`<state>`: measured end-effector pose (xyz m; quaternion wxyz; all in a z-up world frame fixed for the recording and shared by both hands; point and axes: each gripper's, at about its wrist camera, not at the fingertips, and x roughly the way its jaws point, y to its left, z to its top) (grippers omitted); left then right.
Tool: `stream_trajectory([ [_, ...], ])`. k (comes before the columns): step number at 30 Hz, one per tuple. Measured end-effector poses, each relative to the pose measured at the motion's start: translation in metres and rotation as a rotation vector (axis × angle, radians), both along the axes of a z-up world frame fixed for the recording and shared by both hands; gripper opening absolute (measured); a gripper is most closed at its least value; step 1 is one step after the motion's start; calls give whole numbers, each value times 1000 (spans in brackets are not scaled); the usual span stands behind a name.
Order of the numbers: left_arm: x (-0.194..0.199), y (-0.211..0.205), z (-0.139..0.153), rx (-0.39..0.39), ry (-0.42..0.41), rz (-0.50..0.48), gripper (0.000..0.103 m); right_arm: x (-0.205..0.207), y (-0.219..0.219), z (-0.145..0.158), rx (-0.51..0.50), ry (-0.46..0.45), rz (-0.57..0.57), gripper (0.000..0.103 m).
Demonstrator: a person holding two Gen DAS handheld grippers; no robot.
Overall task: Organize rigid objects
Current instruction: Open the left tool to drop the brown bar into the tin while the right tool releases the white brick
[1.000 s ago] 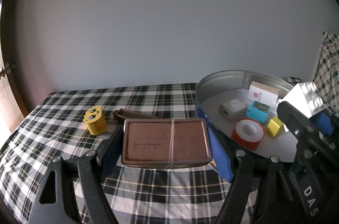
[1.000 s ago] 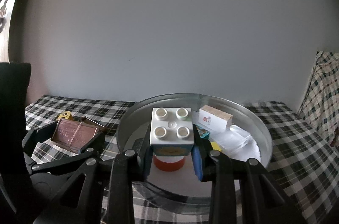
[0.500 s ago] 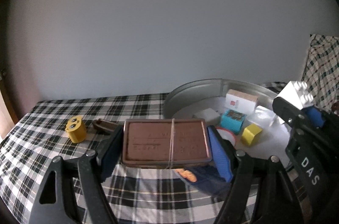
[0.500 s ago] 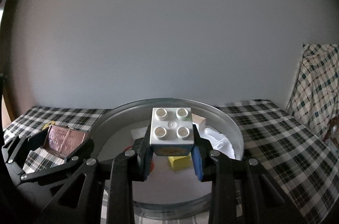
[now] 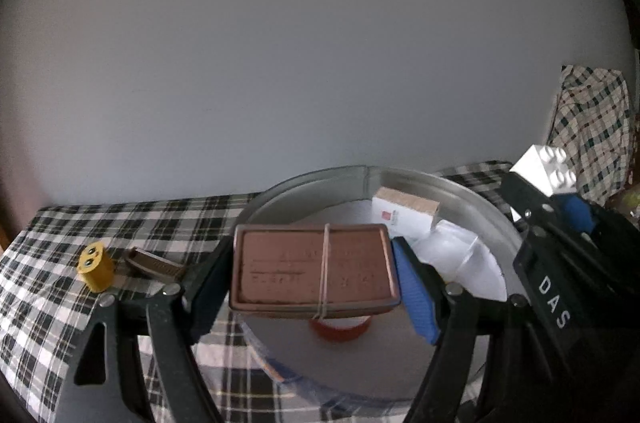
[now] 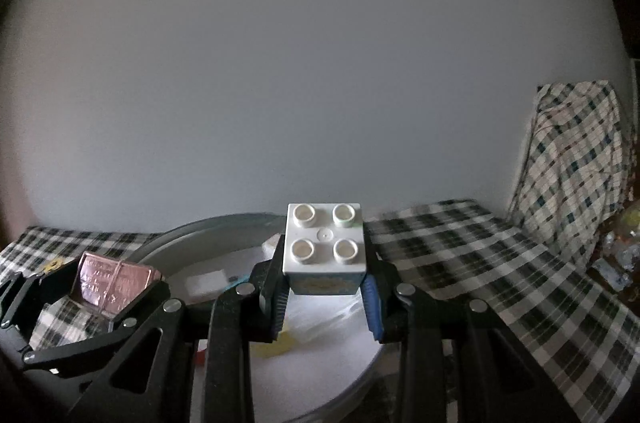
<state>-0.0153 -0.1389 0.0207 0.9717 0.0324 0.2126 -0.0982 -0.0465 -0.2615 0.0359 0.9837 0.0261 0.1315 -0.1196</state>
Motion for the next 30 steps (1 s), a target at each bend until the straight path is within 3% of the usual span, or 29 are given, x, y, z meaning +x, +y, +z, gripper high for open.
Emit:
stream_trajectory([
  [9,31,-8,8,-64,63,0,77,21,-21,9,38,-3,-26,34],
  [24,73,-26,15,-18,160,-18,77,69,-32,16,31,80,-53,34],
  [30,86,-28,12,0,222,-39,77,83,-38,9,87,161,-23,34],
])
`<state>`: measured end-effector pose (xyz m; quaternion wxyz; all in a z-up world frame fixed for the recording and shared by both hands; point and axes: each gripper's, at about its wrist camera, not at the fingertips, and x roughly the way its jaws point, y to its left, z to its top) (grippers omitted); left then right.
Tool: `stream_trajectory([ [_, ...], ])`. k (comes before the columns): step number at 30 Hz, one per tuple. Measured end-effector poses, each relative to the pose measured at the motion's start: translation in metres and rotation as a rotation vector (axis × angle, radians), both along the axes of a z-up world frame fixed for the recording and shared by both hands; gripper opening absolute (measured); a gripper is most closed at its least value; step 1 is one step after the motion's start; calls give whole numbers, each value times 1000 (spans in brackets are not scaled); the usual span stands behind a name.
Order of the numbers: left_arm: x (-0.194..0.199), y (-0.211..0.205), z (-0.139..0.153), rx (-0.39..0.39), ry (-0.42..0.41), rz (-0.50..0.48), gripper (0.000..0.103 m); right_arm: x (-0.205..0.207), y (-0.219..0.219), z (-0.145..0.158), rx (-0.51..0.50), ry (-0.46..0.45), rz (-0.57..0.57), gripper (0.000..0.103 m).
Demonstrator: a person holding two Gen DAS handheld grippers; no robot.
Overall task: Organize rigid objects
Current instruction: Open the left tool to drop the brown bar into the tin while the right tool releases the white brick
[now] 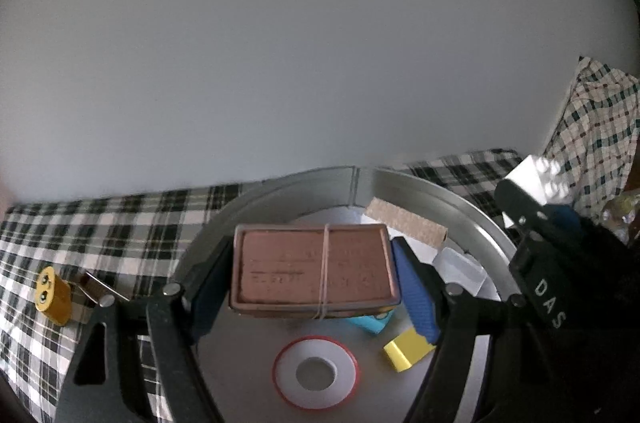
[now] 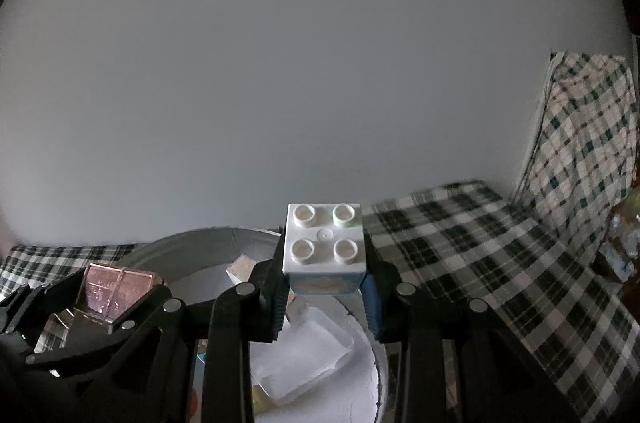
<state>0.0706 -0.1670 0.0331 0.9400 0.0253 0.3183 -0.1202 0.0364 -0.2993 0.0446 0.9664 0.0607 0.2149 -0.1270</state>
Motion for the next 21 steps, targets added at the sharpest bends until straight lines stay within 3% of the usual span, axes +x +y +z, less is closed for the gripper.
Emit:
stream_trajectory([
  [6,6,0,-3,64,27,30,77,9,2,-9,36,63,71,34],
  [12,8,-4,-6,106,44,29,79,11,3,-11,25,70,77,34],
  [15,8,-10,-7,158,55,24,102,10,1,-10,46,55,118,35],
  [17,5,-13,-6,180,30,13,102,7,1,-7,56,36,153,46],
  [19,4,-17,-8,203,20,6,102,5,3,-5,50,30,179,90],
  [21,3,-19,-9,221,18,4,102,-2,7,-1,23,-14,187,92],
])
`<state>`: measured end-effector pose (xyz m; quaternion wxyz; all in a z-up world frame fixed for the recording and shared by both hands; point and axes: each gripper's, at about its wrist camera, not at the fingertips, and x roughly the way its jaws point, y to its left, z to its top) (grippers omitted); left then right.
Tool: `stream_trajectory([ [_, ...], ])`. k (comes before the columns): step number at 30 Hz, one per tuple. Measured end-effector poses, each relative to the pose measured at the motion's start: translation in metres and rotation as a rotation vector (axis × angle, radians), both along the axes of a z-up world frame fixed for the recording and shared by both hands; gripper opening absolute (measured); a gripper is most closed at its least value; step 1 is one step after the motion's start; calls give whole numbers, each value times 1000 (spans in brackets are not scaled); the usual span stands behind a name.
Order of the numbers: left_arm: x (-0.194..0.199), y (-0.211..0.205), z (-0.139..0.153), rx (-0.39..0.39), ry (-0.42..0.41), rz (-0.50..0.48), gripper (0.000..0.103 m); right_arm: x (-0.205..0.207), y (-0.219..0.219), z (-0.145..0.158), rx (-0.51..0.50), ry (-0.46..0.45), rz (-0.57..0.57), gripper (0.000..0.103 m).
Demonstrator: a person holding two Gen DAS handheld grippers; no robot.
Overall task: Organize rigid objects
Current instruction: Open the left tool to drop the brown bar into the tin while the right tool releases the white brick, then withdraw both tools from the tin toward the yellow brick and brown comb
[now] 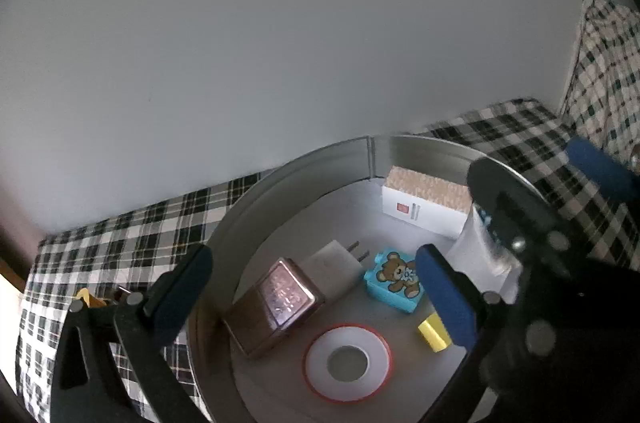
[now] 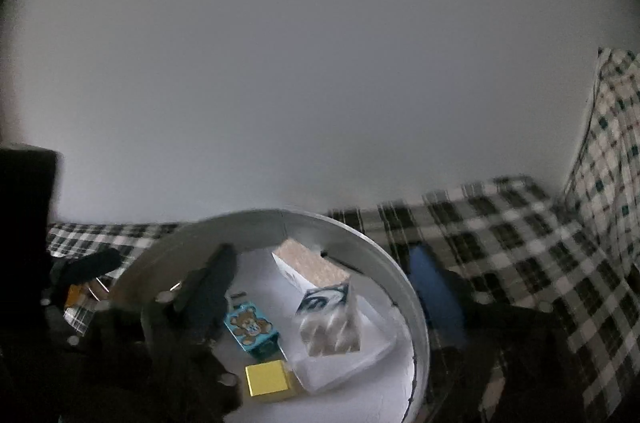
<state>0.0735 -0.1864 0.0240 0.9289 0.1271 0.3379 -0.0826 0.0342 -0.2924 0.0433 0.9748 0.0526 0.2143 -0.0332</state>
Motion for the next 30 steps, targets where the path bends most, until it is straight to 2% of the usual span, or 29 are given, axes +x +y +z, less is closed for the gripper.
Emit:
stream_trajectory([
  [5,-1,2,1,-19,-5,9,102,-13,7,3,-42,-73,-58,92],
  [11,-4,2,1,-36,-16,17,102,-30,-5,4,26,-176,-155,92],
  [17,-23,18,14,-108,-146,55,102,-46,-26,1,87,-287,-314,92],
  [21,-36,31,17,-168,-227,98,102,-47,-30,-5,117,-293,-326,92],
  [24,-45,40,13,-208,-288,114,102,-53,-26,-5,83,-330,-339,92],
  [30,-61,49,5,-213,-392,146,102,-62,-6,-6,-25,-386,-331,92],
])
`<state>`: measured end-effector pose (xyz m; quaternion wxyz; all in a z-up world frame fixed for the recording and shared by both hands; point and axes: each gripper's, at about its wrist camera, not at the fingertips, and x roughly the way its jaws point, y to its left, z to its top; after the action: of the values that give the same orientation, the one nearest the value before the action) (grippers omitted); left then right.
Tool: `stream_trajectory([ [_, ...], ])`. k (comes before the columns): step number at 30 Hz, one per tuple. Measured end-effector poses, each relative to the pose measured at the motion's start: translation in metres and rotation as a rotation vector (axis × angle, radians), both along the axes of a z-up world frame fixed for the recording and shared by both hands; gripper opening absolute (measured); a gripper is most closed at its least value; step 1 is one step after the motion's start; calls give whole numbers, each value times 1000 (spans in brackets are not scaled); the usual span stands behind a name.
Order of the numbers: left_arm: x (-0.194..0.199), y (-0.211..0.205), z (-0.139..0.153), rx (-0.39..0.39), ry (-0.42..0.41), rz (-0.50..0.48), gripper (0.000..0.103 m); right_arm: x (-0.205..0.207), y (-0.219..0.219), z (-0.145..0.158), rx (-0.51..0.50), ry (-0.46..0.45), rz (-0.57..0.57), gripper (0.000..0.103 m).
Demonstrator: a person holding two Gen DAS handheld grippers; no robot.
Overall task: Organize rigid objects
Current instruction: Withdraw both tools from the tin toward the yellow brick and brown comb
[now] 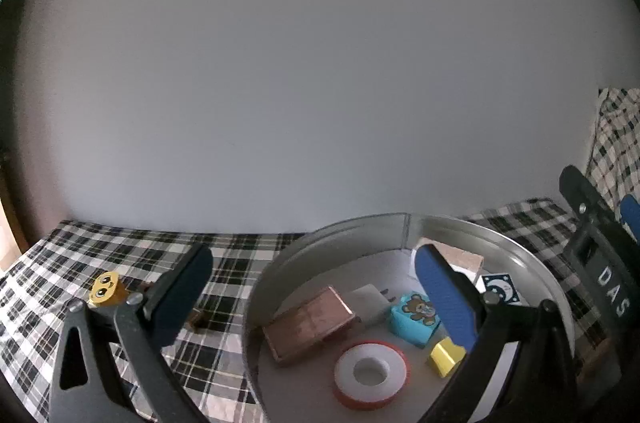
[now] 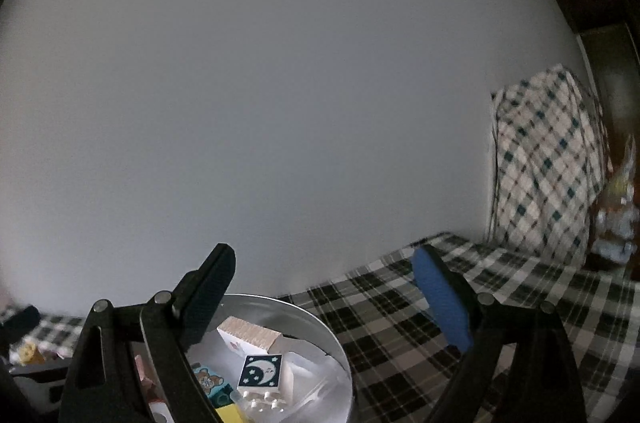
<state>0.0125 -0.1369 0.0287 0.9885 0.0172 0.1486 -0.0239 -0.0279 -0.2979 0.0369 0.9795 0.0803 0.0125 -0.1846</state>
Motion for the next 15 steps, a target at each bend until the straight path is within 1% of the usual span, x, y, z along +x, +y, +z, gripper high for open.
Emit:
stream_trajectory([
  [4,-7,8,0,-16,-36,12,102,-8,14,-3,-68,-24,3,92],
  [6,-11,7,-1,-3,-56,7,102,-12,22,-4,-103,-35,2,92],
  [8,-15,6,-2,6,-69,-4,102,-14,27,-4,-125,-27,0,92],
  [12,-18,3,-5,26,-86,-9,102,-21,23,-5,-107,-43,-32,92],
  [15,-17,0,-9,41,-67,-19,102,-22,18,-5,-73,-32,-49,92],
])
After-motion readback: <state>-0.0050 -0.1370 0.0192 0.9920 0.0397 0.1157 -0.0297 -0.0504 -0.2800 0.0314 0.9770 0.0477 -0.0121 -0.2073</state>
